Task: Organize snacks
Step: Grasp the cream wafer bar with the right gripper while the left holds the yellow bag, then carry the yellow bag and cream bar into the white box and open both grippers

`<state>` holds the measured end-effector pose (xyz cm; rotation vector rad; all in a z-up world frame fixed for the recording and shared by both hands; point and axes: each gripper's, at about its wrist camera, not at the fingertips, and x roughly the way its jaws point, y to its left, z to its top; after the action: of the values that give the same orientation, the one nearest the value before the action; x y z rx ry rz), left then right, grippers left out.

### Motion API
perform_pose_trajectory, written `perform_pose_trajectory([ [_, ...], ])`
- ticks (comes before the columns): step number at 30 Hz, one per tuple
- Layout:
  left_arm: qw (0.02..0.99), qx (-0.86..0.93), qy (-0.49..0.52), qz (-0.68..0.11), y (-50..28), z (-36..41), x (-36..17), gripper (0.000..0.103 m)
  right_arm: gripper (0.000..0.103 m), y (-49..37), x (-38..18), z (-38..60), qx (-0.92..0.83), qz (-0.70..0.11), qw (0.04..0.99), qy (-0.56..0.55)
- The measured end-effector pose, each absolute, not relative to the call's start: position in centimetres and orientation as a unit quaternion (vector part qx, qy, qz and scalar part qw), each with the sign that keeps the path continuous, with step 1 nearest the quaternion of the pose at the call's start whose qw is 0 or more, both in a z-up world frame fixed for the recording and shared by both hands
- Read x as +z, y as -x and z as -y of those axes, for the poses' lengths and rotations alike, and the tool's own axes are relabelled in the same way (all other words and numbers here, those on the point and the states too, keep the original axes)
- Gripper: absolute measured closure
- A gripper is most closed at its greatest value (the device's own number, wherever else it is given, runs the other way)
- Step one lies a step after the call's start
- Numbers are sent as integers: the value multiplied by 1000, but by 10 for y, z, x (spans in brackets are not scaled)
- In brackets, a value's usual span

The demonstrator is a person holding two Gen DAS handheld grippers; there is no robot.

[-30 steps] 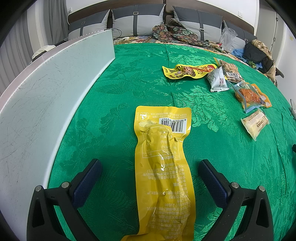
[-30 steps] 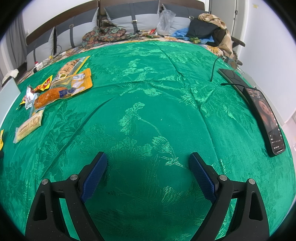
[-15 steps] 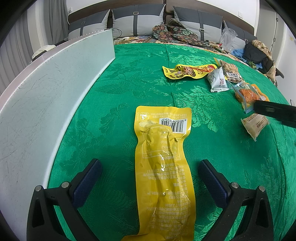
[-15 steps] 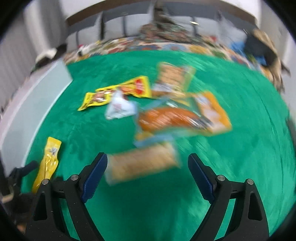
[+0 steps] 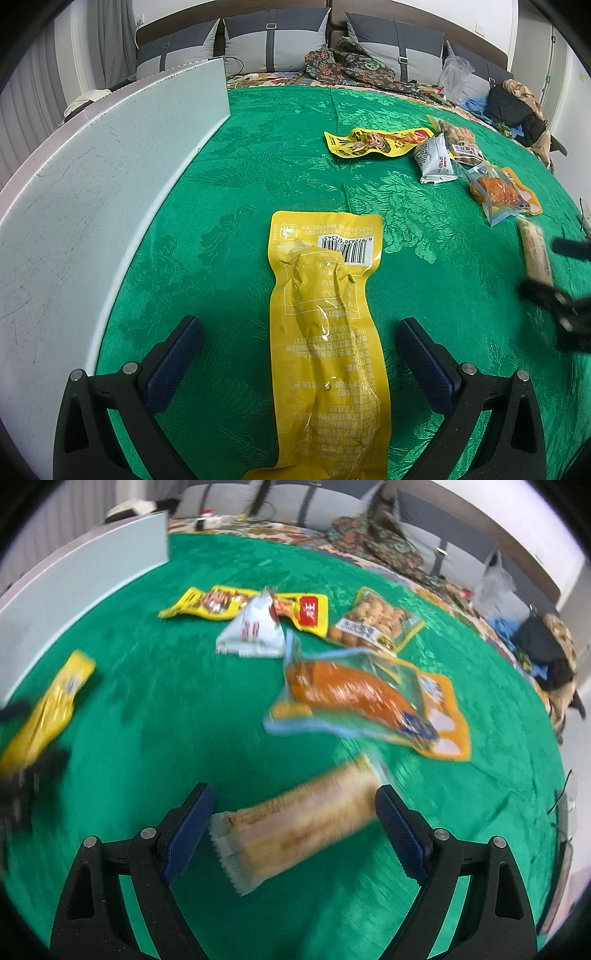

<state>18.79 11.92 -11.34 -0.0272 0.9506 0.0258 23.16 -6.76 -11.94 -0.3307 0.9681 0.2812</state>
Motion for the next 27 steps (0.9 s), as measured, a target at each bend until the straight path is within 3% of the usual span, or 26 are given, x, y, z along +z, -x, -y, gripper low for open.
perform_pose_trajectory([
  [5, 889, 12, 13, -457, -188, -119, -113, 0, 12, -201, -109, 120, 136, -446, 869, 167],
  [9, 889, 12, 13, -457, -187, -120, -114, 0, 12, -194, -90, 190, 94, -446, 890, 11],
  [13, 888, 14, 10, -459, -192, -118, -113, 0, 12, -200, -101, 216, 65, -497, 856, -128],
  [19, 851, 12, 13, -524, -206, -119, -108, 2, 12, -234, -103, 118, 122, -519, 846, 4],
  [21, 850, 10, 13, -526, -205, -117, -105, 16, 12, -246, -109, 102, 121, -532, 838, 27],
  [23, 852, -10, 8, -523, -199, -114, -98, 54, 16, -256, -118, 91, 122, -550, 826, 35],
  [24, 851, -13, 6, -526, -196, -114, -96, 55, 22, -256, -119, 90, 123, -555, 822, 36],
  [25, 848, -20, 15, -530, -192, -116, -95, 55, 59, -254, -119, 92, 122, -558, 820, 37],
  [26, 847, -29, 31, -529, -186, -120, -94, 55, 76, -250, -117, 94, 115, -558, 821, 37],
  [27, 847, -35, 47, -529, -180, -124, -94, 55, 76, -246, -116, 98, 116, -558, 821, 31],
])
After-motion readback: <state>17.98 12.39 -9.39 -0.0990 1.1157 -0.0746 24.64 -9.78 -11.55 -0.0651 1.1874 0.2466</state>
